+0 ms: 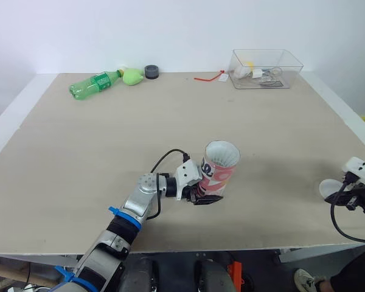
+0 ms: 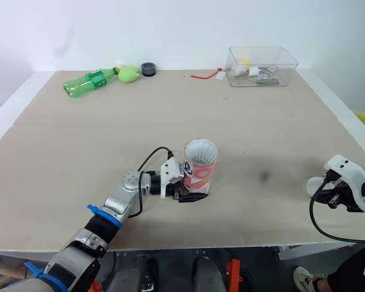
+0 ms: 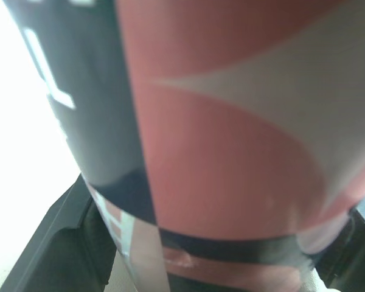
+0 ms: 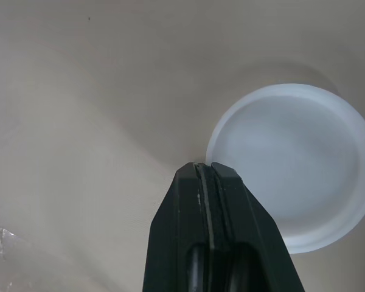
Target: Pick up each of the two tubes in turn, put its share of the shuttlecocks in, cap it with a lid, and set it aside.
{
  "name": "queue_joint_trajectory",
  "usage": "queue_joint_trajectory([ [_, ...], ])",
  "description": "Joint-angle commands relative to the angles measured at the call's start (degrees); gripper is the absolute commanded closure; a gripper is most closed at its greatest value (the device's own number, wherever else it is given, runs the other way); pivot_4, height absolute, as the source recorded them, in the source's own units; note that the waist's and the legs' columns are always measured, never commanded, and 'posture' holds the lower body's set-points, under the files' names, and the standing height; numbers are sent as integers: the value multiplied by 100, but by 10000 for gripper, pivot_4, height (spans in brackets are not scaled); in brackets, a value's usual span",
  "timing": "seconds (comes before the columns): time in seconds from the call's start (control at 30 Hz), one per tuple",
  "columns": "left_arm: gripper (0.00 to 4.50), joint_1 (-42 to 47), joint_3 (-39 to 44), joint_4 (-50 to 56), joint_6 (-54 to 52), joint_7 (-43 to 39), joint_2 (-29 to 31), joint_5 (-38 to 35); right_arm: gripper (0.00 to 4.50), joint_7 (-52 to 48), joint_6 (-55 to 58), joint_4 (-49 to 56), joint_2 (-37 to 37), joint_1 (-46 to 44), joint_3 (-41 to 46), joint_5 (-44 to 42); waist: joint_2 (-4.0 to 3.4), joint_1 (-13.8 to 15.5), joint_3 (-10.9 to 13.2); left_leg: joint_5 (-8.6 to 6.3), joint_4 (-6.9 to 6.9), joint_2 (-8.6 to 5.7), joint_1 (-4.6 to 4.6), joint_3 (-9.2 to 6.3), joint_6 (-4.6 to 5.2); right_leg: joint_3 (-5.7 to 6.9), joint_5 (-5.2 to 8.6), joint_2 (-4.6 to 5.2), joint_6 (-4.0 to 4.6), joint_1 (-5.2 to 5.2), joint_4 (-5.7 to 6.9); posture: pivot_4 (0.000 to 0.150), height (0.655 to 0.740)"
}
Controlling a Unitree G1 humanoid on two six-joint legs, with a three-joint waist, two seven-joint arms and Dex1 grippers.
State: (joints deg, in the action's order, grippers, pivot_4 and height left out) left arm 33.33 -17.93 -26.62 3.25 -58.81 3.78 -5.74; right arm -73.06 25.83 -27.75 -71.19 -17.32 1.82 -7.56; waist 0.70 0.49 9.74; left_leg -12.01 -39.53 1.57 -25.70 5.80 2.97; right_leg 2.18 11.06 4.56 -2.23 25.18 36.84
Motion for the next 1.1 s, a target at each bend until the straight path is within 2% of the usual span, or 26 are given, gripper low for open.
queue_joint_trajectory([
  [0.03, 8465, 151, 105, -27, 85, 40, -3, -63, 44526, -251, -136, 492, -88, 27, 123, -122, -1, -3, -1, 0, 0, 0, 0, 0, 0, 0, 0, 0, 0, 0, 0, 1500, 7400],
  [0.27, 8465, 295, 234, -380, 546, 294, 11, 49, 44526, -501, 37, 2058, -160, -381, 234, -490, -6, -5, -1, 1, 0, 5, 4, 0, -2, -2, -2, -5, 3, 2, 1, 1500, 7400],
  [0.5, 8465, 808, 487, -1286, 1153, 672, 52, 156, 44526, -493, -485, 2626, 475, -1179, -613, -166, 9, -1, 6, -2, 1, 7, 2, 0, -8, 0, -2, -5, 4, 3, -2, 1500, 7400],
  [0.6, 8465, 1031, 602, -1572, 1214, 645, 136, 137, 44526, -479, -990, 2507, 848, -1481, -1057, 178, 9, -1, 6, -3, 2, 5, -5, 4, -10, -3, -2, -4, 4, 10, -3, 1500, 7400],
  [0.87, 8465, 1260, 814, -1985, 1341, 258, 433, 63, 44526, -317, -2974, 1350, 1831, -2211, -2102, 1334, 11, -3, 8, -4, 3, 4, -17, 1, -9, 3, -2, -4, 7, 16, -3, 1500, 7400],
  [1.1, 8465, 1188, 890, -1910, 1336, 117, 496, 34, 44526, -343, -3353, 931, 2320, -2551, -2170, 1476, 19, -9, 10, -1, 0, 9, -13, 2, -12, 6, -19, -5, 27, 13, -3, 1500, 7400],
])
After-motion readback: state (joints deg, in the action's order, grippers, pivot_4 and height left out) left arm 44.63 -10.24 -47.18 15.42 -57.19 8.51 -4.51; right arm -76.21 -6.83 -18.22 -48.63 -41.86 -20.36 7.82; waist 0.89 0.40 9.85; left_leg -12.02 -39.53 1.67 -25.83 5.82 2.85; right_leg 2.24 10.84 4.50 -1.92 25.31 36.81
